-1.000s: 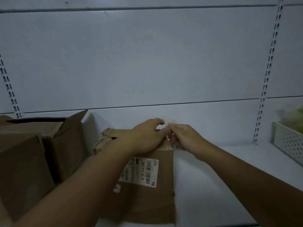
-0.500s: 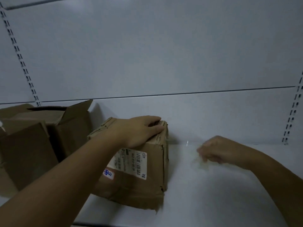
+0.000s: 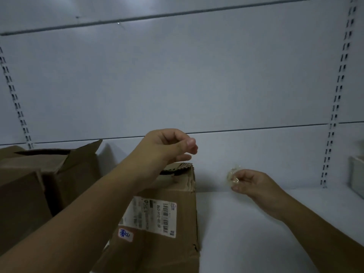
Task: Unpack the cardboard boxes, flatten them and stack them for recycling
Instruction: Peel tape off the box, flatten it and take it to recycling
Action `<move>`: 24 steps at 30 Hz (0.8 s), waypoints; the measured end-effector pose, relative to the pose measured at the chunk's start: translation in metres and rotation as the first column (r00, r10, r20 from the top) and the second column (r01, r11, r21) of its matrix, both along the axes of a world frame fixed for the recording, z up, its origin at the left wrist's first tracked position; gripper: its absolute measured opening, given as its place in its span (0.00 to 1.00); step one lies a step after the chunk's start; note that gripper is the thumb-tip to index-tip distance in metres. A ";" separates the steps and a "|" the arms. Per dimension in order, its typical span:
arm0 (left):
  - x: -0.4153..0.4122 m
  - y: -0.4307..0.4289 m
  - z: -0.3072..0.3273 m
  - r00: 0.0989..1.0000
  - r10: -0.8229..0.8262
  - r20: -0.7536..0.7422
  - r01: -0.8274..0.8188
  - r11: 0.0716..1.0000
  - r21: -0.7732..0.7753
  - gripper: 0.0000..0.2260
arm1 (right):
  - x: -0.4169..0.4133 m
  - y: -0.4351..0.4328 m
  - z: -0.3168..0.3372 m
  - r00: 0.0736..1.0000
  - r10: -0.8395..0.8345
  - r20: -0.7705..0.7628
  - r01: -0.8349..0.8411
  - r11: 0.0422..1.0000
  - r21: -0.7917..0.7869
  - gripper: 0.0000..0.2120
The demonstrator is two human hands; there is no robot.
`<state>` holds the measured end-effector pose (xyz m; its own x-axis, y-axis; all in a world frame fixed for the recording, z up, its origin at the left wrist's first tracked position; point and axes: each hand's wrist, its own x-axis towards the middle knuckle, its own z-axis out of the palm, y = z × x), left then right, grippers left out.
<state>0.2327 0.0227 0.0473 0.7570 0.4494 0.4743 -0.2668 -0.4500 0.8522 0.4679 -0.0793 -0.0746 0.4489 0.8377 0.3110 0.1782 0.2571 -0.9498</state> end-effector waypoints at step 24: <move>0.240 -0.183 0.054 0.933 -0.123 -0.338 0.341 0.598 0.725 0.12 | 0.158 -0.254 0.088 0.139 -0.195 0.971 0.854 0.520 -0.018 0.17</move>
